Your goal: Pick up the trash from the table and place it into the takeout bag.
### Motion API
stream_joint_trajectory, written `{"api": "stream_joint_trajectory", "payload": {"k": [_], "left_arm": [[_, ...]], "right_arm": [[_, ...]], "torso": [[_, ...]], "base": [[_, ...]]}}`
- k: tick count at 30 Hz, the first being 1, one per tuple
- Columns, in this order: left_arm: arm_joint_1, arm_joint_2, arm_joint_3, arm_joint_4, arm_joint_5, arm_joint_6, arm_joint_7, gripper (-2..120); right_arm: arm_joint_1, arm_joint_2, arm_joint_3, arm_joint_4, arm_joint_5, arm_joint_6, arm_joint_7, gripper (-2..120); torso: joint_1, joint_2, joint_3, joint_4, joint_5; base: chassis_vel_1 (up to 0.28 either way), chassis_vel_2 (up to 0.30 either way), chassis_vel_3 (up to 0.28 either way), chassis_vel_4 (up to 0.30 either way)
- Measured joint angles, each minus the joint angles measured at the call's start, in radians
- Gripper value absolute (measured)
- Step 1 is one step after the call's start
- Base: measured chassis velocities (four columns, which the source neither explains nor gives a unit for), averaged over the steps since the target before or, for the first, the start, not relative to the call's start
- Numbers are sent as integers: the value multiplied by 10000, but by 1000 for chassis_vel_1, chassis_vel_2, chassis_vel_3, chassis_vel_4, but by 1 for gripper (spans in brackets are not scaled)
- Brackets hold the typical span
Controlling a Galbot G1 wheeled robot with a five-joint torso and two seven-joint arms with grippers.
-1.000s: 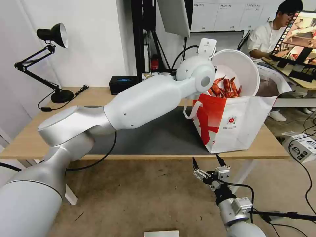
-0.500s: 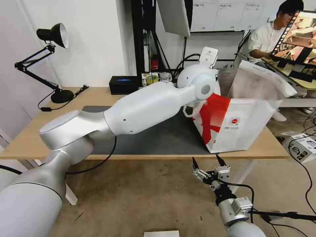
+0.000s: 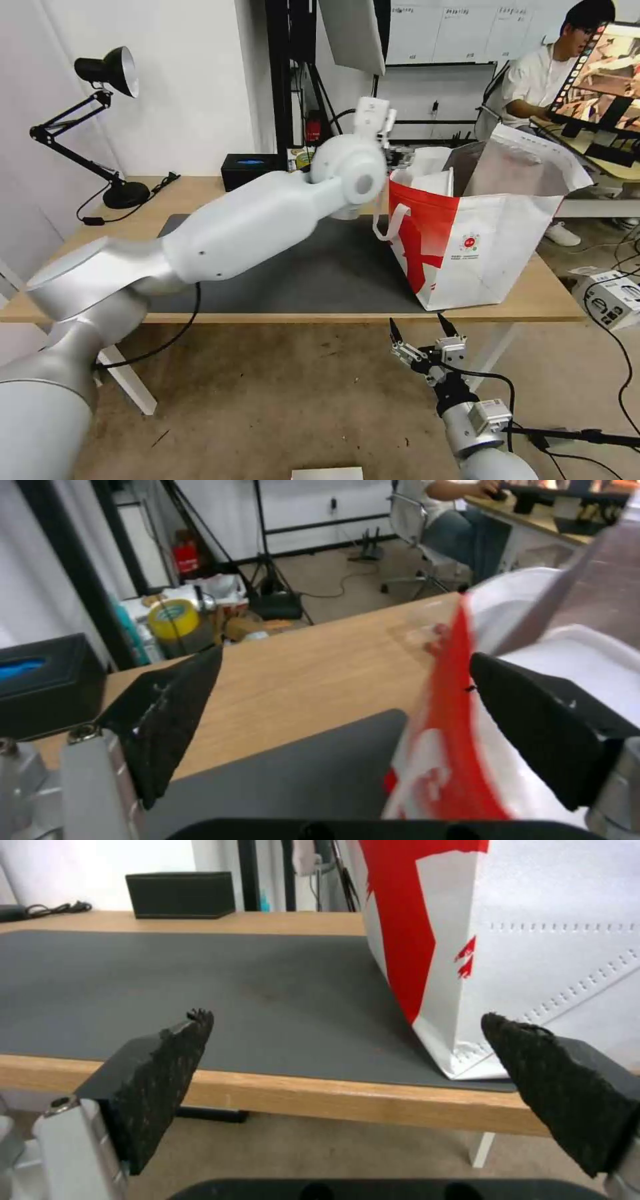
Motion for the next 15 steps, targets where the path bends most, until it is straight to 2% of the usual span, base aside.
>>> {"api": "stream_joint_trajectory", "payload": {"k": [3, 5, 6, 9, 10, 11, 13, 14, 15], "left_arm": [[311, 477, -125, -323, 322, -165, 188, 100], [712, 954, -243, -715, 734, -423, 536, 100], [712, 954, -243, -715, 734, -423, 536, 100], [2051, 2341, -752, -1525, 1735, -1121, 1536, 100], [2051, 2341, -752, -1525, 1735, -1121, 1536, 100], [2738, 2903, -1163, -1823, 2042, -1336, 1951, 100], [3758, 3565, -1988, -2200, 2375, -1680, 2632, 100], [3758, 3565, -1988, -2200, 2375, -1680, 2632, 100], [4209, 3828, -2420, -2337, 2573, -1875, 2930, 100]], "right_arm": [[0, 0, 0, 0, 0, 0, 0, 100], [0, 0, 0, 0, 0, 0, -1, 100], [0, 0, 0, 0, 0, 0, -1, 100], [0, 0, 0, 1, 0, 0, 0, 100], [0, 0, 0, 1, 0, 0, 0, 100], [-1, 0, 0, 0, 0, 0, 0, 100], [0, 0, 0, 0, 0, 0, -3, 100], [0, 0, 0, 0, 0, 0, -3, 100], [0, 0, 0, 0, 0, -1, -2, 100]], "torso": [[0, 0, 0, 1, -1], [1, 1, 0, 1, -3], [1, 1, 0, 1, -3], [1, 0, 1, 2, -3], [1, 0, 1, 2, -3], [1, 0, 1, 4, -6], [0, -1, 0, 7, -7], [0, -1, 0, 7, -7], [0, -1, -1, 4, -2]], "base": [[0, 0, 0, 0], [0, 0, 0, 0], [0, 0, 0, 0], [0, 0, 0, 0], [0, 0, 0, 0], [0, 0, 0, 0], [0, 0, 0, 0], [0, 0, 0, 0], [0, 0, 0, 0]]}}
